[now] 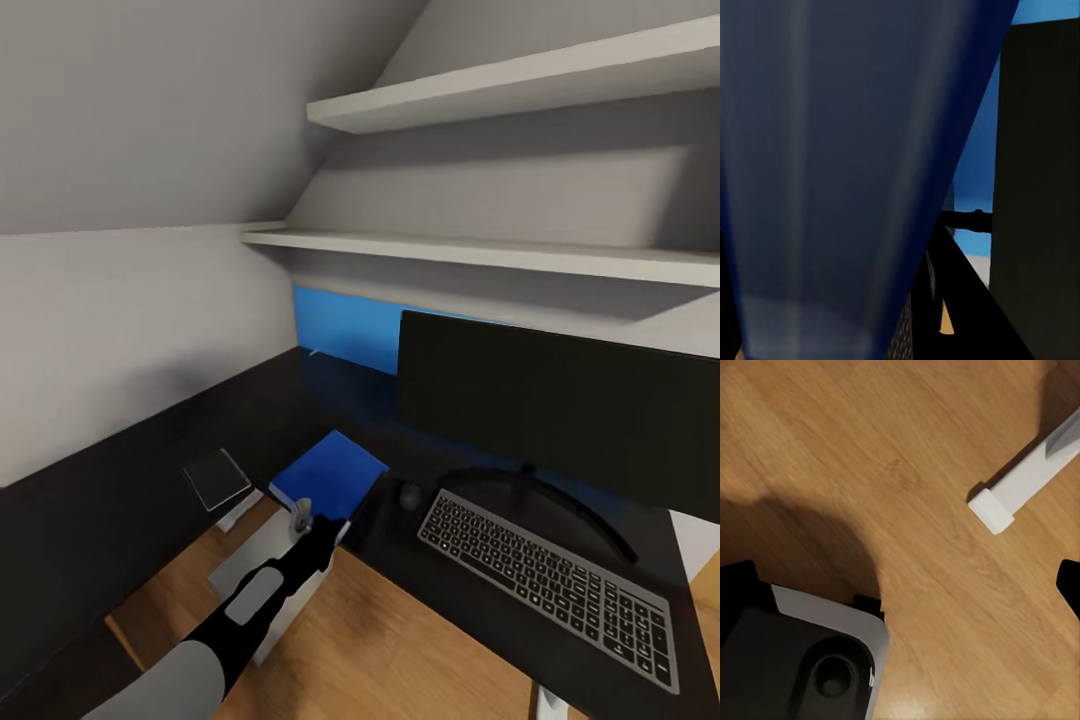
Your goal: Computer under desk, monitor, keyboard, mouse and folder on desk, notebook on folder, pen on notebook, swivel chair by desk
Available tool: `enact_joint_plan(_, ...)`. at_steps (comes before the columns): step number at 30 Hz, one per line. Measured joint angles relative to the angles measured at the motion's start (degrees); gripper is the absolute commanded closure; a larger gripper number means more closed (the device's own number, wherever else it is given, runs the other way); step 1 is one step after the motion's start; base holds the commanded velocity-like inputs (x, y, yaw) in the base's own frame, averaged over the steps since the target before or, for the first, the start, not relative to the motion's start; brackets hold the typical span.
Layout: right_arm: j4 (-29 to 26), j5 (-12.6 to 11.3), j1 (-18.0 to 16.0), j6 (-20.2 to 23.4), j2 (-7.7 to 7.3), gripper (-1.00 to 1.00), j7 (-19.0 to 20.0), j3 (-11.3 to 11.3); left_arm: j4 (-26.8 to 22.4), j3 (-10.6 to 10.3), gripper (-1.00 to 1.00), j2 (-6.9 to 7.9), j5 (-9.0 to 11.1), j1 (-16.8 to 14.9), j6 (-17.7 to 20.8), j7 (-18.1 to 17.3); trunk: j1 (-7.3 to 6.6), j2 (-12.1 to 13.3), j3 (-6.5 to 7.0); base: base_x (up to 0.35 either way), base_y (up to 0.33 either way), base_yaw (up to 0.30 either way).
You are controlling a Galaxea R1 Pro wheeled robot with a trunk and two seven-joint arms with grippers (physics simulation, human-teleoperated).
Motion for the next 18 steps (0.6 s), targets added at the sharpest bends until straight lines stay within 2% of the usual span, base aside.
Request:
enact_joint_plan(5,0.0,-0.04,0.0,0.1,0.08,-1.0,-0.06,0.05,-0.02,0.29,1.0,0.26,0.05,0.0,-0.27,-0.53,0.01,-0.01,-0.01,0.0,0.0,-0.075)
enact_joint_plan(10,0.0,-0.04,0.0,0.11,0.09,-1.0,-0.06,0.08,-0.03,0.44,1.0,0.23,0.34,0.2,-0.65,-0.64,0.0,-0.02,-0.01,0.123,-0.044,-0.006)
enact_joint_plan(18,0.0,-0.04,0.0,0.11,0.07,-1.0,-0.09,0.02,-0.03,0.52,1.0,0.45,0.67,0.26,-0.69,-0.78,0.01,-0.02,-0.01,0.012,-0.004,0.0)
